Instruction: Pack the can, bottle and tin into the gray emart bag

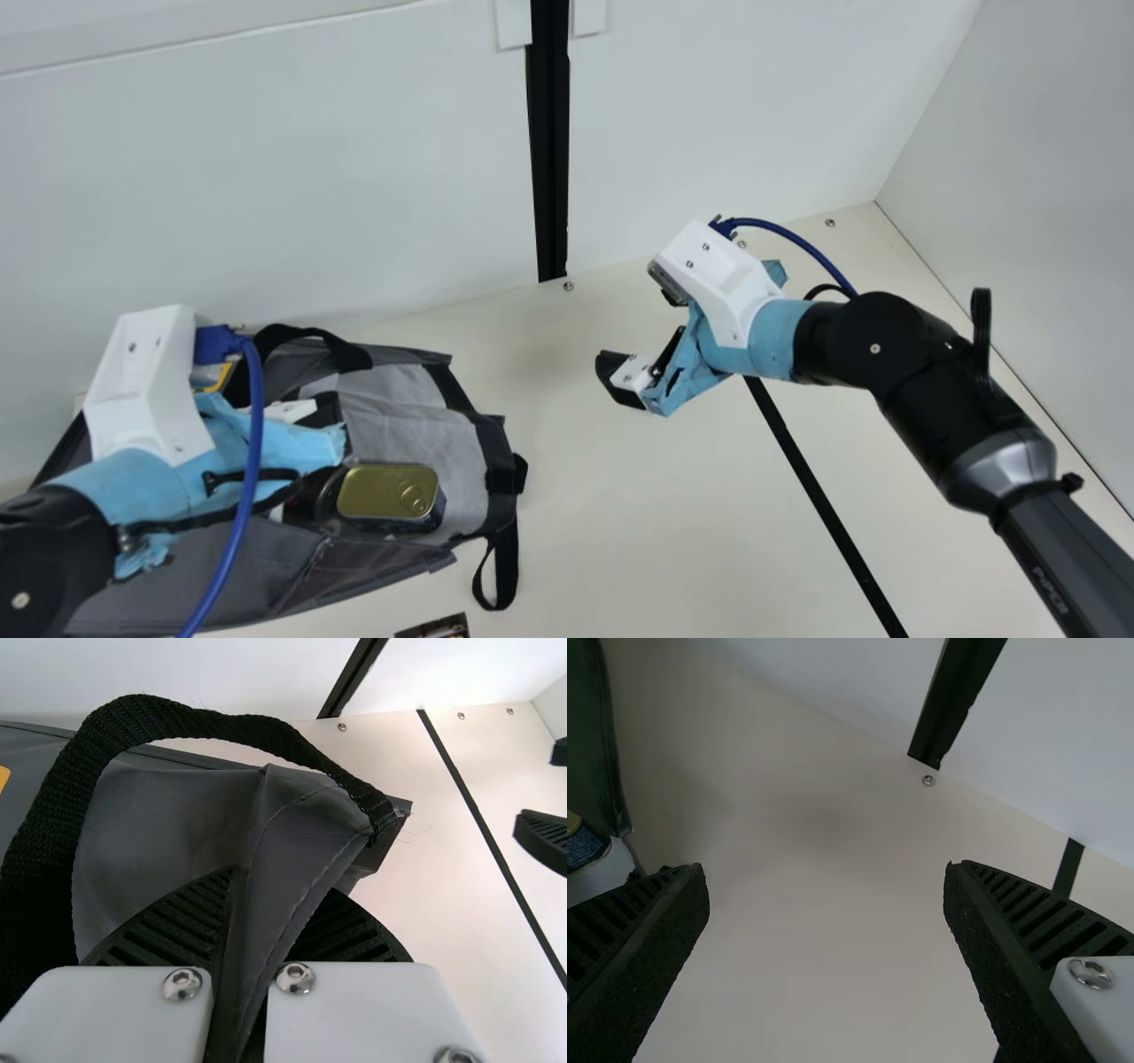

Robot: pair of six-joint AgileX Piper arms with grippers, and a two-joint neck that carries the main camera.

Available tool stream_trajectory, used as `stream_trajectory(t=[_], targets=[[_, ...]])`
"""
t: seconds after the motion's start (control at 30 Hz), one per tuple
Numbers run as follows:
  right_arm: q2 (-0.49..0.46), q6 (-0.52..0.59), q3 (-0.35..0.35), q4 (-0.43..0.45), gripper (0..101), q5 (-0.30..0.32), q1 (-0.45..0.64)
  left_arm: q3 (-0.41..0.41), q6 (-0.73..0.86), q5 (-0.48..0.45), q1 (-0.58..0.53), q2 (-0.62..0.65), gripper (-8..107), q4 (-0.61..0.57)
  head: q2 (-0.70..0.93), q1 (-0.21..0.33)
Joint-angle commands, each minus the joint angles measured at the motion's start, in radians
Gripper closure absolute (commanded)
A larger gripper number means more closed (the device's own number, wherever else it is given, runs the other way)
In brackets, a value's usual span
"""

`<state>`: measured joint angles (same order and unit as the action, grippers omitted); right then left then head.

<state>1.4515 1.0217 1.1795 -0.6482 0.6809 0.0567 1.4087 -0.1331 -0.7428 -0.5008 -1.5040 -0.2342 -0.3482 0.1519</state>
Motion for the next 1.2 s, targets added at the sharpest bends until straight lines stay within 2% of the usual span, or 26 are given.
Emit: stream_trajectory(t=[0.0,0.5,1.17], targets=[[0.011,0.025,-0.003,-0.025,10,0.007,-0.003,0.000,0.000,0.000,0.000,0.000,89,0.000,-0.001,0.023],[0.087,0.161,-0.041,-0.176,10,0.004,-0.026,0.000,0.000,0.000,0.000,0.000,89,0.000,-0.001,0.023],[0.161,0.307,-0.091,-0.330,10,0.037,-0.064,0.000,0.000,0.000,0.000,0.000,89,0.000,-0.001,0.023]])
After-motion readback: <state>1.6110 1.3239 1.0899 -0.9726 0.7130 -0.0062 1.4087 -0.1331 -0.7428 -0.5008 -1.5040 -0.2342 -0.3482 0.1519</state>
